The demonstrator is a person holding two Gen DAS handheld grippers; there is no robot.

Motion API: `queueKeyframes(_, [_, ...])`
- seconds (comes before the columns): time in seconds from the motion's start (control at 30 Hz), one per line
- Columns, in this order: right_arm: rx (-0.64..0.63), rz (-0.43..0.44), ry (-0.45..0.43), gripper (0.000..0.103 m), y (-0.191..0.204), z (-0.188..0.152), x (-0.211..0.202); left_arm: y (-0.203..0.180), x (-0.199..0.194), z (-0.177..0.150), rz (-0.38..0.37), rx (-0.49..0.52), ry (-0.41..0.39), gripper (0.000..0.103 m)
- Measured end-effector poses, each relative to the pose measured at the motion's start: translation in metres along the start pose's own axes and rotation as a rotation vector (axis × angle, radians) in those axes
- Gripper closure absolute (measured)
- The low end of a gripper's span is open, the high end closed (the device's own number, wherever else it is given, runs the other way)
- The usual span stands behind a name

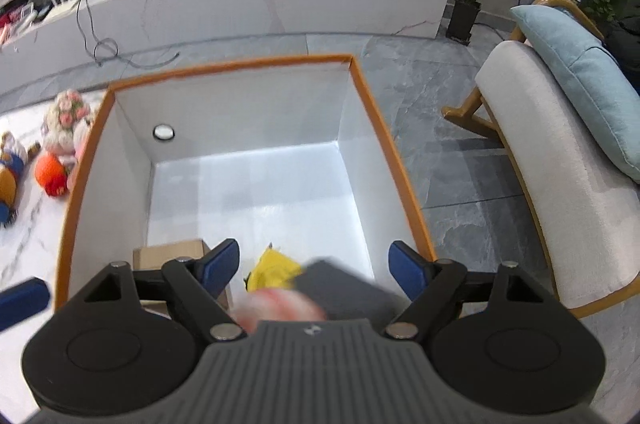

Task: Organize objects
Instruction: 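Open the right gripper to drop the black box while the left drops the plush, then withdraw both open tools from the orange box back over the table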

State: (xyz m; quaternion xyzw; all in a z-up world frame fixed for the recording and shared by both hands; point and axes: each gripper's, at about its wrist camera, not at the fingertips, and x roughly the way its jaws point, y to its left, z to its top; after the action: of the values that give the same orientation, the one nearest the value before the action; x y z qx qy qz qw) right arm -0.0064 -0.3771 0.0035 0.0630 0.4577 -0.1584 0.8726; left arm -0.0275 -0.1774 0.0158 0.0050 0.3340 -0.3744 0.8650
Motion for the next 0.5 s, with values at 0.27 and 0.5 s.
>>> queueKeyframes(0.27, [0.032,0.067,-0.144,0.02,0.019,0.015,-0.029,0.062,-0.038,0.02,0.113,-0.13,-0.097,0.015])
queueKeyframes(0.5, [-0.047,0.134,-0.182,0.02,0.068,0.023,-0.038,0.109,-0.056,0.013,0.276,-0.15,-0.046,0.015])
